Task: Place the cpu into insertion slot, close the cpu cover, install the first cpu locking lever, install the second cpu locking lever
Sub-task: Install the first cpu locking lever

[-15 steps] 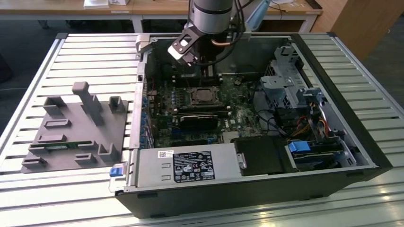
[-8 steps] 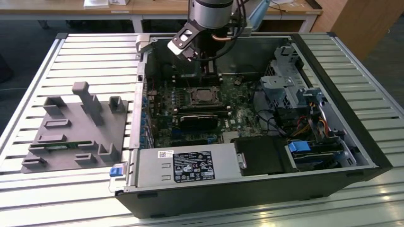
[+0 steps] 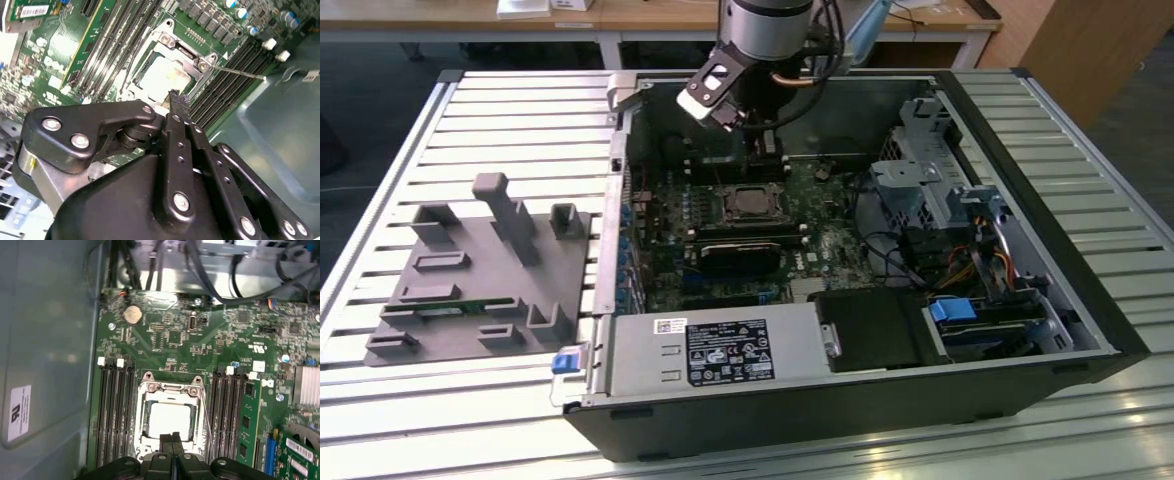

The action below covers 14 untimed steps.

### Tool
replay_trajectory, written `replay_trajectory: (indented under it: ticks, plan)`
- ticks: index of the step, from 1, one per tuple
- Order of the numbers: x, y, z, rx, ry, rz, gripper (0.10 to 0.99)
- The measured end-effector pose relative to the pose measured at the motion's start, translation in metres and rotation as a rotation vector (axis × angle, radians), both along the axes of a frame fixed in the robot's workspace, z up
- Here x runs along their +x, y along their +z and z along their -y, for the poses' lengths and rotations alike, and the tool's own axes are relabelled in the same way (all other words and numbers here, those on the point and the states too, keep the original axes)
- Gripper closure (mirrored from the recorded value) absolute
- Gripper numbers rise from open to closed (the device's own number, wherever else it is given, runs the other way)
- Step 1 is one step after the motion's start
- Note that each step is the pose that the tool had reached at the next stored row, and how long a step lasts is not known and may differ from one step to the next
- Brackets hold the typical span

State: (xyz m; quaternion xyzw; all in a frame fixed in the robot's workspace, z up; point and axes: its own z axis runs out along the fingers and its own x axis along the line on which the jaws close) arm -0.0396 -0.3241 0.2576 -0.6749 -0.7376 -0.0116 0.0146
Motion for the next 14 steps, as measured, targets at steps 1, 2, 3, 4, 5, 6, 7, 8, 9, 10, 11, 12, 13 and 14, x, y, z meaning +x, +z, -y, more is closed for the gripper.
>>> replay_trajectory:
  ticks: [1,2,3,4,5,6,7,8,9,10,11,12,13,14]
  plan:
    - [0.0,0.0,0.0,0.0,0.018,0.0,0.98]
    - [0.0,0.0,0.0,0.0,0.035,0.0,0.98]
    - [0.0,-0.0001,0.0,0.0,0.051,0.0001,0.98]
    - [0.0,0.0,0.0,0.0,0.065,0.0,0.98]
    - [0.0,0.0,0.0,0.0,0.079,0.0,0.98]
    - [0.0,-0.0001,0.0,0.0,0.094,0.0,0.98]
    - [0.0,-0.0001,0.0,0.0,0.11,0.0,0.98]
    - [0.0,0.0,0.0,0.0,0.126,0.0,0.98]
    - [0.0,-0.0001,0.0,0.0,0.142,0.0,0.98]
    - [0.0,-0.0001,0.0,0.0,0.156,0.0,0.98]
    - [0.0,-0.0001,0.0,0.0,0.17,0.0001,0.98]
    - [0.0,0.0,0.0,0.0,0.181,0.0,0.98]
    - [0.0,-0.0001,0.0,0.0,0.189,0.0,0.98]
    - [0.0,-0.0001,0.0,0.0,0.195,0.0,0.98]
